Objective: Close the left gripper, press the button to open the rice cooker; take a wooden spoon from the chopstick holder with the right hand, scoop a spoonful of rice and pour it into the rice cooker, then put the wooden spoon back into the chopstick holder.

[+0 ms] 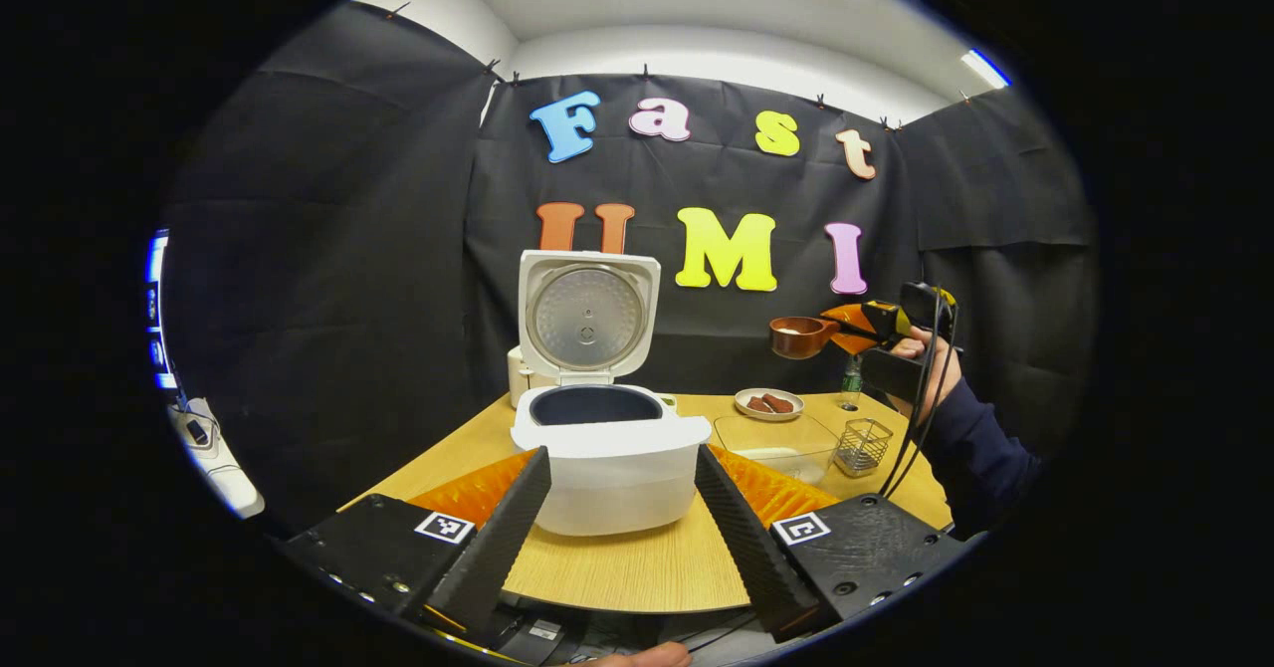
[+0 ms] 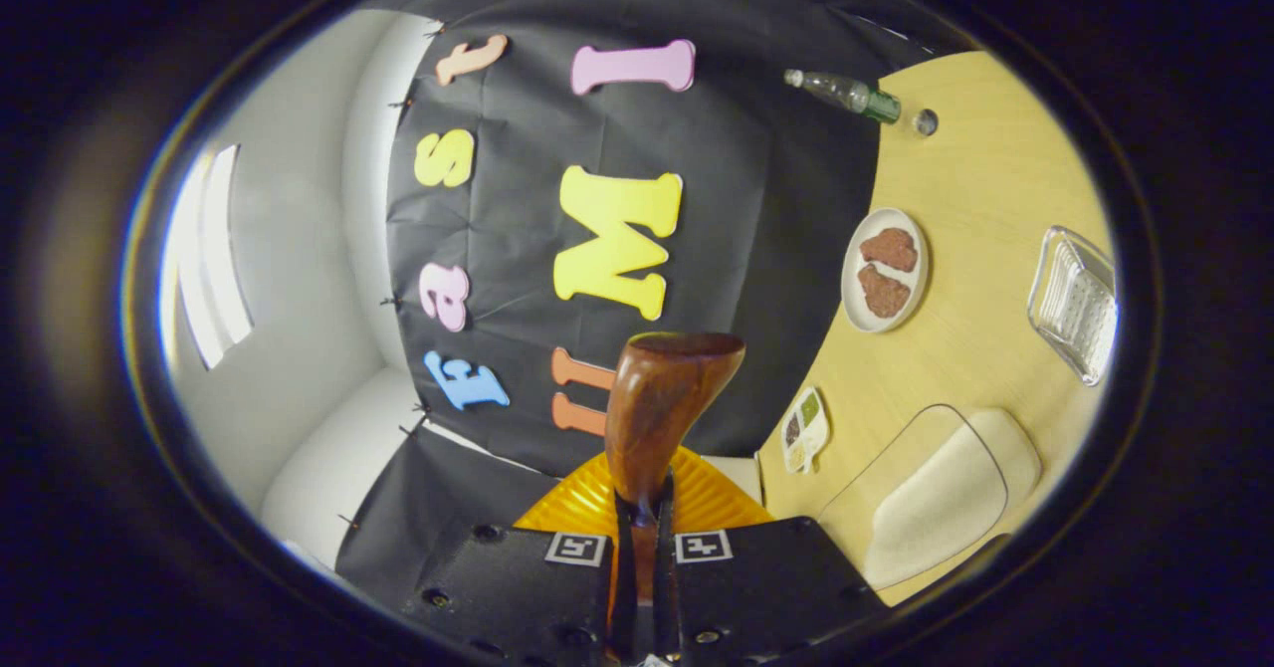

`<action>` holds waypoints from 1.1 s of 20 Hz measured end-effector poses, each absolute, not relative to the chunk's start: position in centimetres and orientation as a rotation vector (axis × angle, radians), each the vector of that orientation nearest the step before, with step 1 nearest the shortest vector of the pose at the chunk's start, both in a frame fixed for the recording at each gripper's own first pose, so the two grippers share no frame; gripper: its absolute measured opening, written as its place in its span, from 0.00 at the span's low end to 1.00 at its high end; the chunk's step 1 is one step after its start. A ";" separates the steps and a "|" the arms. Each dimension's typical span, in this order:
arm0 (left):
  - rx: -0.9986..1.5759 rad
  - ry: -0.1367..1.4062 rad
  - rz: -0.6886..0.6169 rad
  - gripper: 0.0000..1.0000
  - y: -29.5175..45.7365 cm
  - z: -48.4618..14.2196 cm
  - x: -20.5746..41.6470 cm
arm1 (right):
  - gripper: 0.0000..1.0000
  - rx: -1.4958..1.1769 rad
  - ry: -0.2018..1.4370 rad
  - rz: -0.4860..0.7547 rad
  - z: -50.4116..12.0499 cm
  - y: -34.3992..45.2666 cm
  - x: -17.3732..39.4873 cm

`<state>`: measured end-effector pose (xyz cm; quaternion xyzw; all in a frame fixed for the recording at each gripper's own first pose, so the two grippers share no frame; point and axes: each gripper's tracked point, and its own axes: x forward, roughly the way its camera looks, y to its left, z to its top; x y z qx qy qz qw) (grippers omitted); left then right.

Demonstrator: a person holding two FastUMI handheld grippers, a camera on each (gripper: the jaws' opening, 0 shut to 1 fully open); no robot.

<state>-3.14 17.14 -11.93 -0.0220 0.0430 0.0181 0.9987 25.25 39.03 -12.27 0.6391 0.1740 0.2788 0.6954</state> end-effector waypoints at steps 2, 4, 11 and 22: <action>-0.046 0.077 0.039 0.93 17.7 -11.9 -3.3 | 0.11 1.354 0.384 0.646 -11.2 42.0 25.2; -0.063 0.069 0.050 0.93 18.7 -11.7 -3.6 | 0.12 1.292 0.402 0.665 -10.6 45.1 24.9; -0.078 0.074 0.115 0.94 21.7 -12.0 -5.2 | 0.12 0.862 0.387 0.689 -10.5 55.7 25.5; -0.043 0.116 0.188 0.94 23.5 -13.7 -6.7 | 0.12 0.367 0.196 0.786 -10.5 64.2 22.9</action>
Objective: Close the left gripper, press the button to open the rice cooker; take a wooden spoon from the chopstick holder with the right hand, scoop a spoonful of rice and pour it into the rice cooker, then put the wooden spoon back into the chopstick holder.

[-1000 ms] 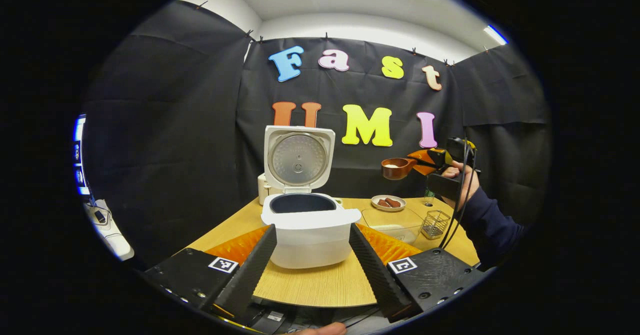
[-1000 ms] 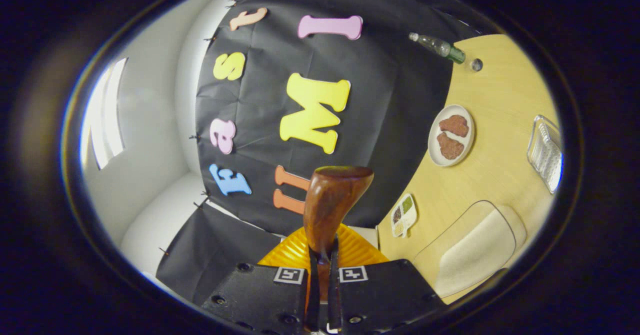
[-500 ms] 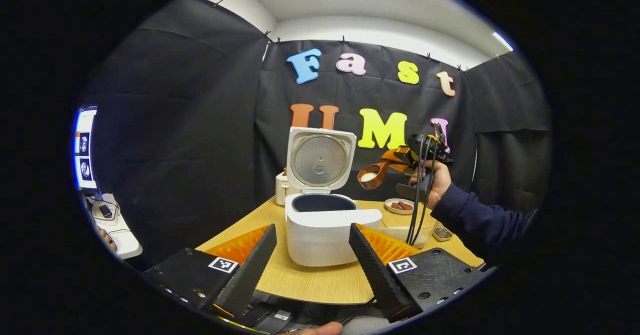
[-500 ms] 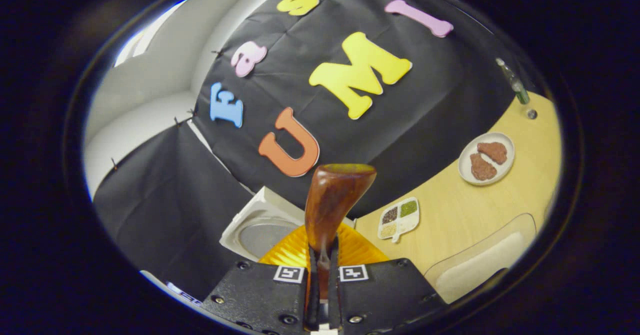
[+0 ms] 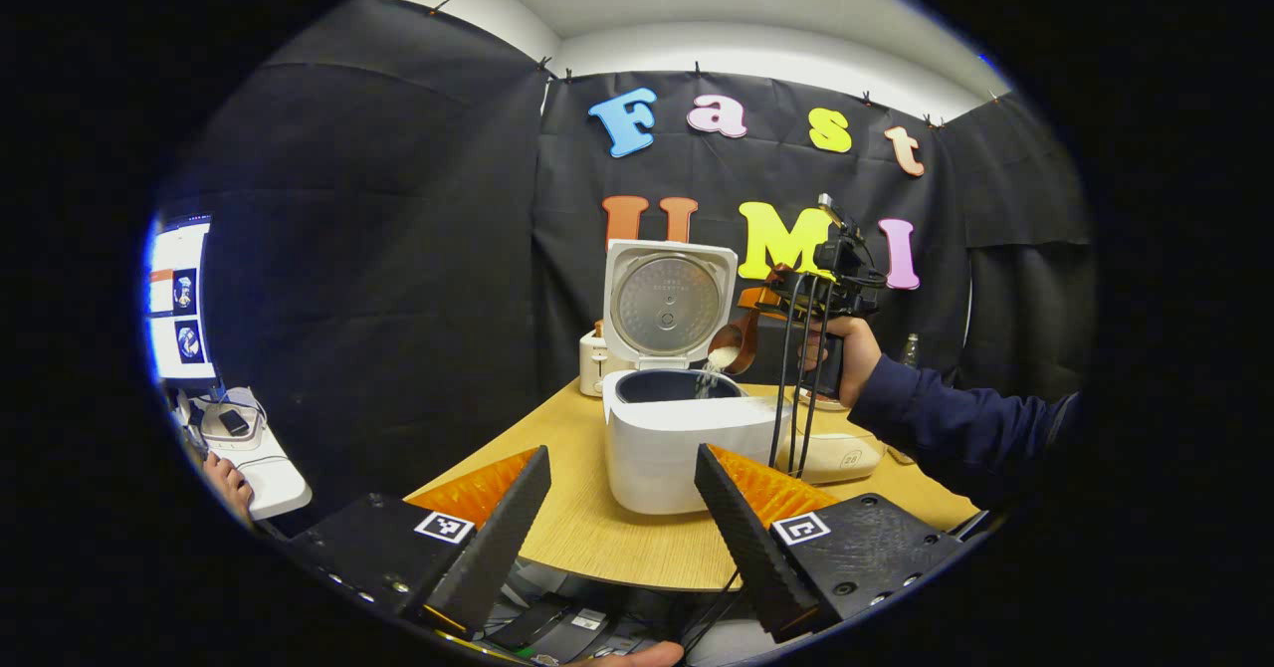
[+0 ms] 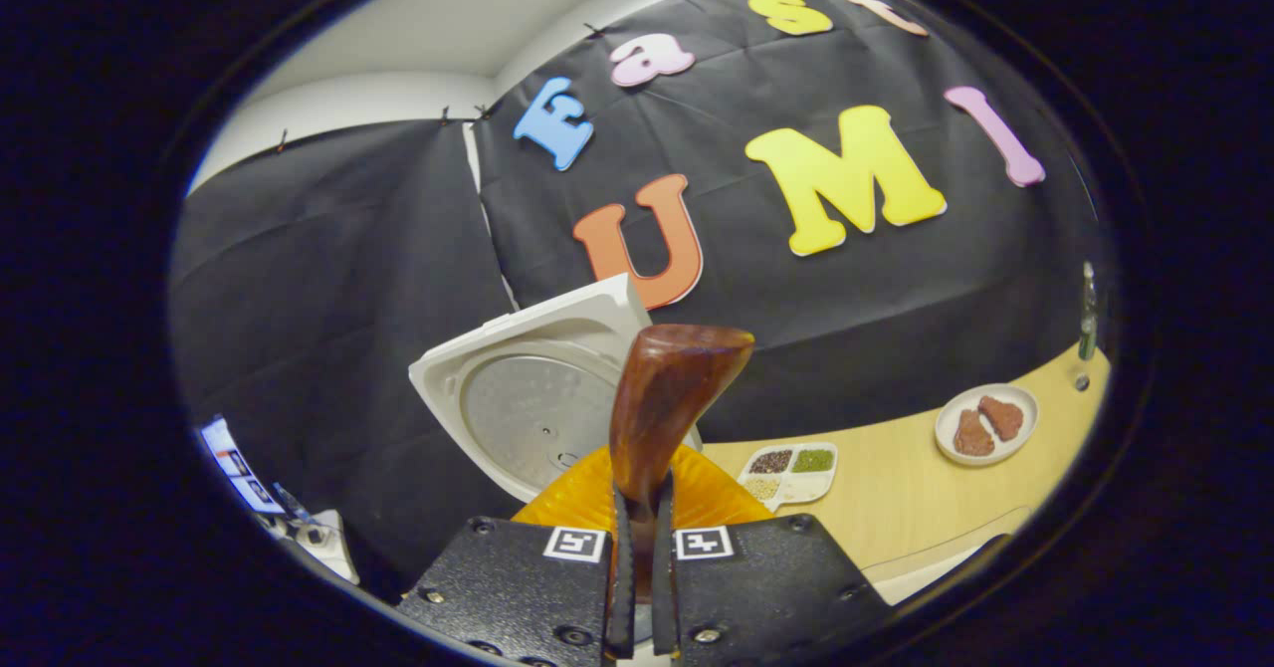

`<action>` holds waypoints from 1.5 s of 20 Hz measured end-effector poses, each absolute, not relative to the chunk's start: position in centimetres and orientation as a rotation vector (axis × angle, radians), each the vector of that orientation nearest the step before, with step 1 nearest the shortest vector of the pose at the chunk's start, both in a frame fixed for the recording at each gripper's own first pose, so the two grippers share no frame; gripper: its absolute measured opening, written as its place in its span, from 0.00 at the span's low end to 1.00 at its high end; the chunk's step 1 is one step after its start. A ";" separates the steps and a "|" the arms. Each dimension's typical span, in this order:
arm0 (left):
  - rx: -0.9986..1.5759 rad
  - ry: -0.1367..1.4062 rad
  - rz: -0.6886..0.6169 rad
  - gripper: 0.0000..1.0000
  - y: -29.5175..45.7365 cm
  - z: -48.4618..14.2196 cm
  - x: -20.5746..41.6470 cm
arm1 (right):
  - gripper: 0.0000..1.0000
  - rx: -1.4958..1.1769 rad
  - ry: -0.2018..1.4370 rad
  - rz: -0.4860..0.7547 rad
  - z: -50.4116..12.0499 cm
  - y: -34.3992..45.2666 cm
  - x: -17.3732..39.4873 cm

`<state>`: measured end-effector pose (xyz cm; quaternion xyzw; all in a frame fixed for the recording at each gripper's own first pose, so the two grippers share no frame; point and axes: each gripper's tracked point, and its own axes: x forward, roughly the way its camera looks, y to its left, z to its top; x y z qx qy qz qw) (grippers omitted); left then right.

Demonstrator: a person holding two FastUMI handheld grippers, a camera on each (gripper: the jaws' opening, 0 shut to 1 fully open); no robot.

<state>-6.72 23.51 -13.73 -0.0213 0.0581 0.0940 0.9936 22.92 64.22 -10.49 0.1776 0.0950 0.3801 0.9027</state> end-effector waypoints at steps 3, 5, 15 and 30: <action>-0.040 0.106 0.185 0.94 23.3 -13.8 -6.5 | 0.12 0.222 0.105 0.809 -10.0 65.7 21.3; -0.040 0.116 0.174 0.94 22.6 -14.1 -6.3 | 0.12 0.111 0.024 0.816 -9.3 66.5 20.6; -0.008 0.119 0.167 0.94 22.0 -14.1 -6.3 | 0.12 -0.112 -0.158 0.814 -8.1 67.6 17.3; -0.008 0.125 0.110 0.94 18.7 -14.0 -4.2 | 0.13 -0.090 -0.219 0.633 -5.3 55.4 19.4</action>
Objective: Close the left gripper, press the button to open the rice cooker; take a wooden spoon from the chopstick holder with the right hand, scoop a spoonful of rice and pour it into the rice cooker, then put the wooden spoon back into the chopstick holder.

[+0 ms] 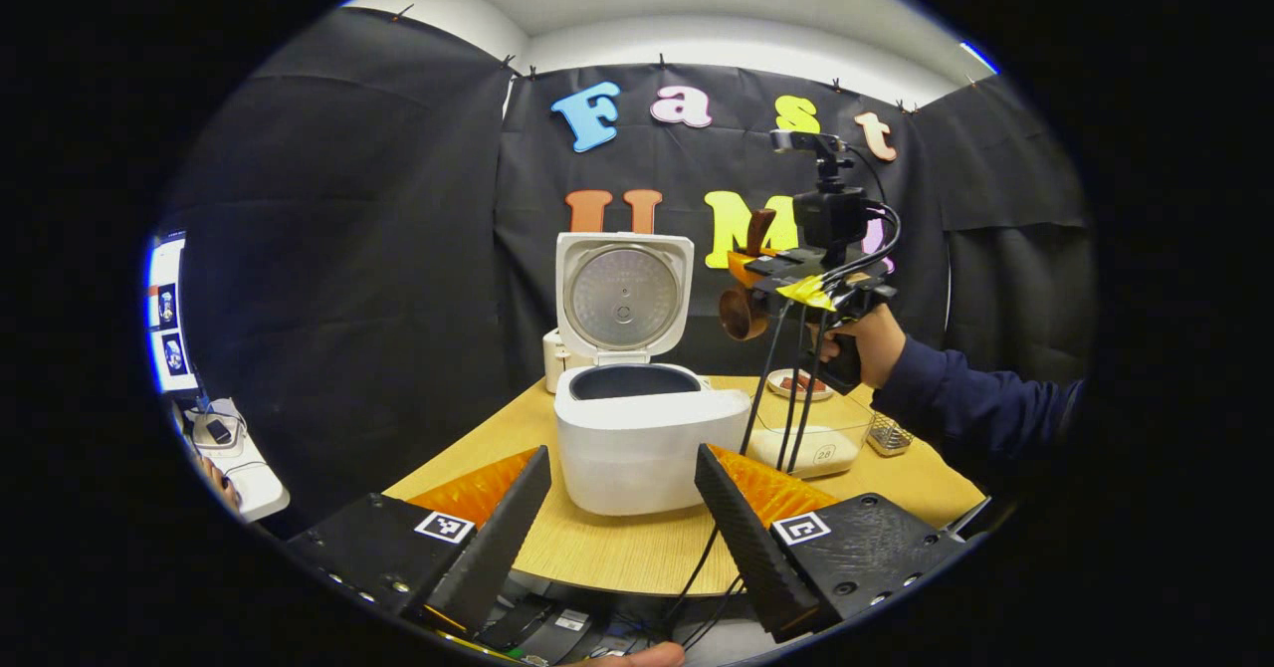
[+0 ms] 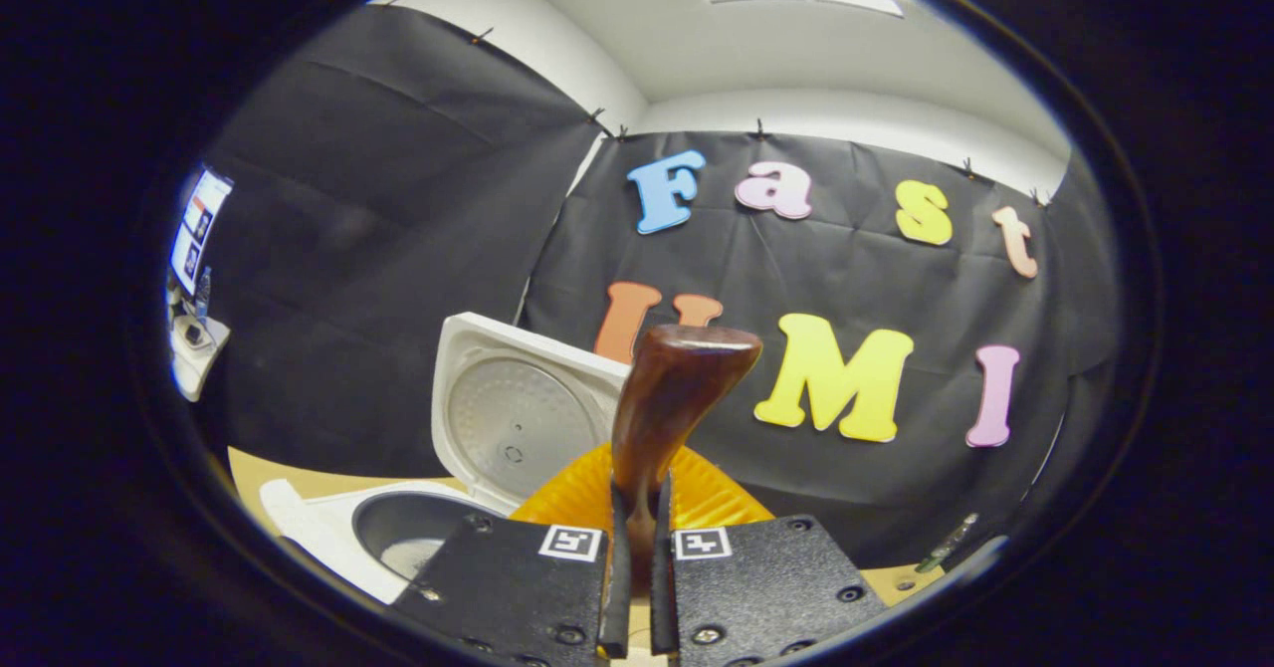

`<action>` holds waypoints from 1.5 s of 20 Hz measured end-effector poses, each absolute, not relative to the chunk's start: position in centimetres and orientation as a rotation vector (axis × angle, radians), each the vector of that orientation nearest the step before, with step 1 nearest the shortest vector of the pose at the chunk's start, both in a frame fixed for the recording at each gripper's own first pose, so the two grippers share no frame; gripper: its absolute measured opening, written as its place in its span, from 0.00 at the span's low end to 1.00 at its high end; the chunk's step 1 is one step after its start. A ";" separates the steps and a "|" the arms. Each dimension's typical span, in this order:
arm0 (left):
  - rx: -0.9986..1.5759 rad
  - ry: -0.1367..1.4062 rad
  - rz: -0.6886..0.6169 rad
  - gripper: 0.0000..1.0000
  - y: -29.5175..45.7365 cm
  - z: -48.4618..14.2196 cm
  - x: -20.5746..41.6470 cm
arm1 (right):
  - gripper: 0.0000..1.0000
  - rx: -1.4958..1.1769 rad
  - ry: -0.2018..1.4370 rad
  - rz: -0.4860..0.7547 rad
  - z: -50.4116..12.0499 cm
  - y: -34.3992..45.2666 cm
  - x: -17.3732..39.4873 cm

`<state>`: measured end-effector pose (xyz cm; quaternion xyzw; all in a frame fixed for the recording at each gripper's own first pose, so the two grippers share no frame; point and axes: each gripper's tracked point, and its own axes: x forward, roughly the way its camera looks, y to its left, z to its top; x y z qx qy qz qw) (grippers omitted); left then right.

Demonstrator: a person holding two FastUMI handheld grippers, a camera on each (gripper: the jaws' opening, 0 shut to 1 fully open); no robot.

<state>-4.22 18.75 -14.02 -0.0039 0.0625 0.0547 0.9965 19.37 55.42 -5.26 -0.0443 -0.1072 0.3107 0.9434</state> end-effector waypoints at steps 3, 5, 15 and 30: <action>0.000 0.110 0.100 0.94 17.5 -13.5 -3.6 | 0.13 -0.043 -0.179 0.614 -5.6 51.6 20.0; 0.006 0.099 0.084 0.94 16.5 -13.3 -2.7 | 0.13 0.009 -0.129 0.587 -6.1 48.7 20.6; -0.020 0.064 0.027 0.93 11.7 -12.9 1.9 | 0.13 0.077 -0.012 0.457 -7.8 34.9 21.9; 0.043 -0.012 0.049 0.94 10.3 -8.9 4.2 | 0.17 0.188 0.230 0.314 -19.8 24.6 26.5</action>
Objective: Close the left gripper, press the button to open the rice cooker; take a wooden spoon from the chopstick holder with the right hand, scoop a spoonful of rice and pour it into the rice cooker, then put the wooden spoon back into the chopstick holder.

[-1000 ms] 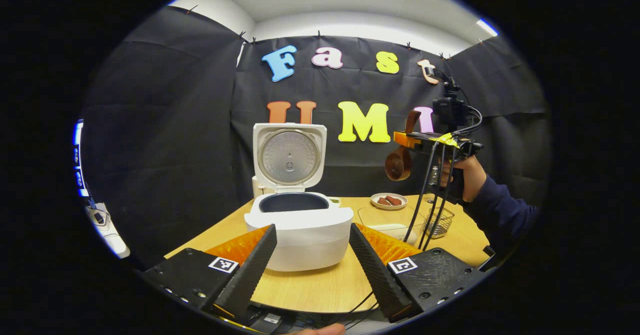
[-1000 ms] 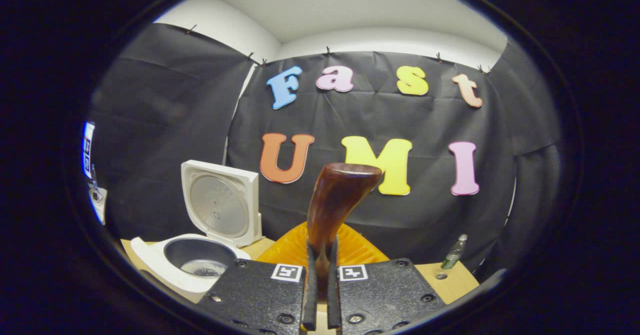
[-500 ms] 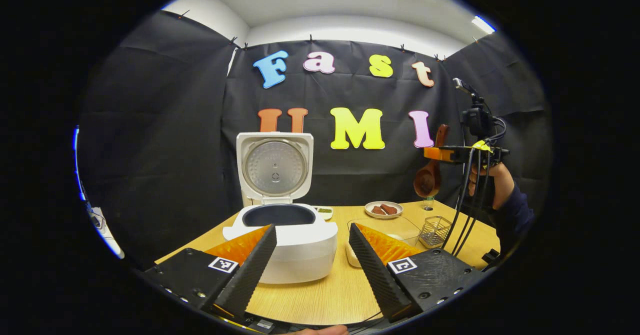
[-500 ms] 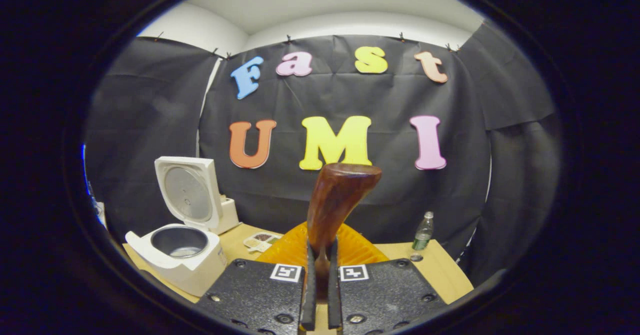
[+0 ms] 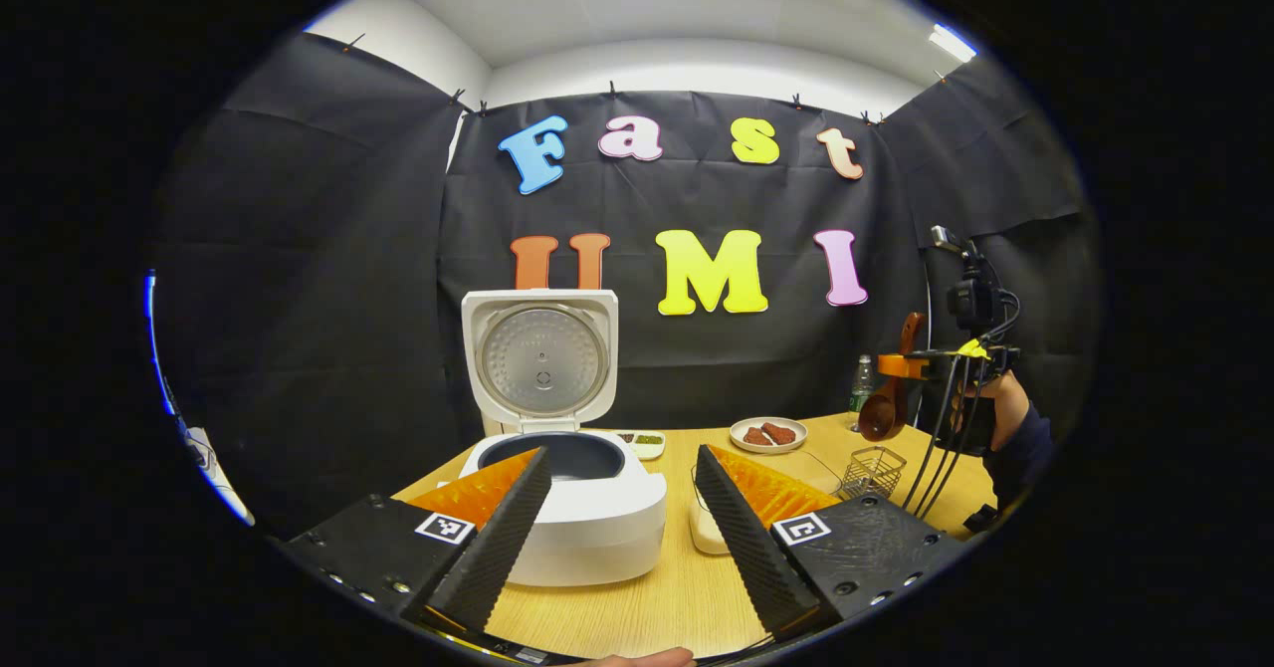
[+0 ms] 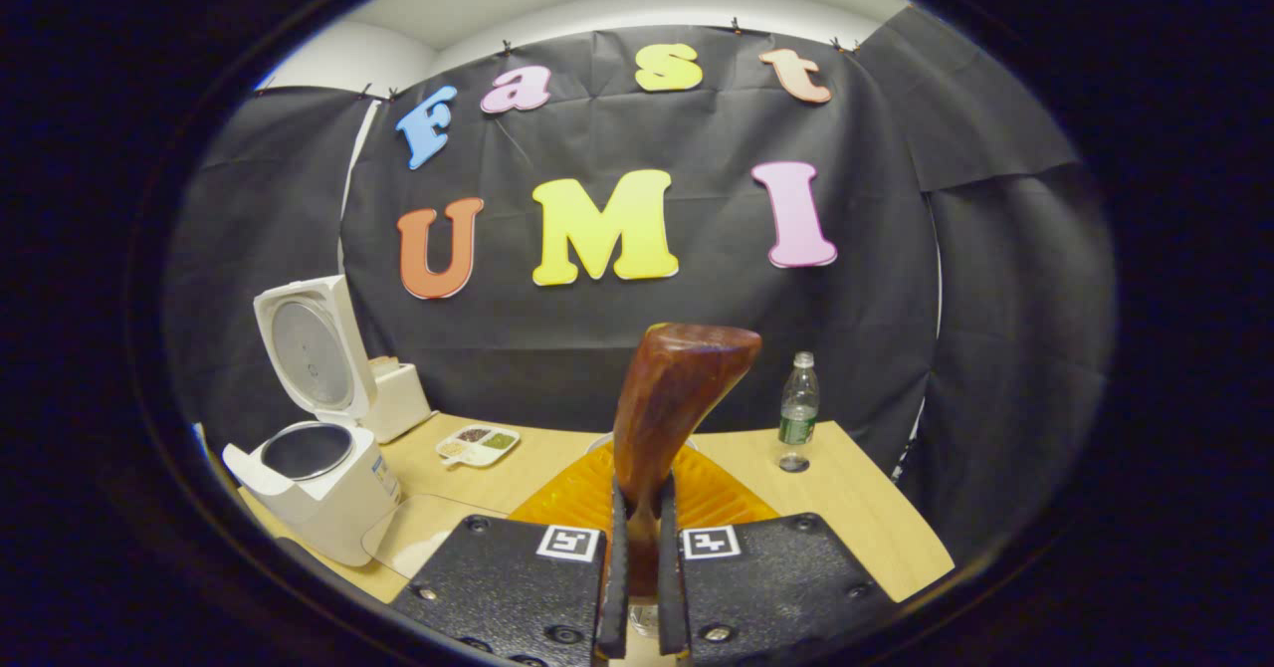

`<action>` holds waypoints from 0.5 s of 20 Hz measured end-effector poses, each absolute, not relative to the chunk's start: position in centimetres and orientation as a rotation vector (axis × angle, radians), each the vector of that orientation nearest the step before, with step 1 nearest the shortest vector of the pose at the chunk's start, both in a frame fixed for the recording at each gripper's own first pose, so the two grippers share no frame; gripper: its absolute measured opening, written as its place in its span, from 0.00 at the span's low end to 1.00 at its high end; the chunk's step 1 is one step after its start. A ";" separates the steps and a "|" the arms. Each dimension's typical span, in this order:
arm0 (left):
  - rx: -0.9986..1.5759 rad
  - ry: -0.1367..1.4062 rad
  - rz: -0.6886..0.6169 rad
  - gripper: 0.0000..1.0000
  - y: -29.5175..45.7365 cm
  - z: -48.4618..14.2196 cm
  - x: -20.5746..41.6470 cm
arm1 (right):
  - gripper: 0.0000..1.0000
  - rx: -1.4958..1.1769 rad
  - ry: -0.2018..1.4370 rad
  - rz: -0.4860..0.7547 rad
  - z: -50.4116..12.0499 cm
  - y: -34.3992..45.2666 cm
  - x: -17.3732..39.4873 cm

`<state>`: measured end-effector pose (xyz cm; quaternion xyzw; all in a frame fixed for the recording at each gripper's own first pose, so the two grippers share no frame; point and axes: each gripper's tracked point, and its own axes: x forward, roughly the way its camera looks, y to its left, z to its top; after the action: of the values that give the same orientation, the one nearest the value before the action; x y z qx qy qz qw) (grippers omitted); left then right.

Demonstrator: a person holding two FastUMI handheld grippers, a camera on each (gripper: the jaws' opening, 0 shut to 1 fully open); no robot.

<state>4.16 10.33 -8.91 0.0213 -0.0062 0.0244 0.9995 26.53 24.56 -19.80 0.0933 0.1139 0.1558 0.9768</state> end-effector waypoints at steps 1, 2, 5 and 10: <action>0.042 -0.012 0.046 0.94 10.2 -8.5 4.5 | 0.17 0.206 0.249 0.317 -20.7 24.3 26.7; 0.038 -0.014 0.048 0.94 10.1 -8.2 5.0 | 0.18 0.221 0.267 0.315 -21.5 24.0 26.9; 0.029 -0.024 0.054 0.94 10.2 -7.1 6.2 | 0.19 0.248 0.298 0.304 -23.5 22.8 27.5; -0.003 -0.069 0.144 0.94 12.7 -4.7 8.4 | 0.35 0.325 0.327 0.342 -24.1 22.2 27.3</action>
<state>8.37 12.67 -4.72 -0.0016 -0.0346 0.0719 0.9968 27.28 22.19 -24.12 0.1601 0.1610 0.1684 0.9592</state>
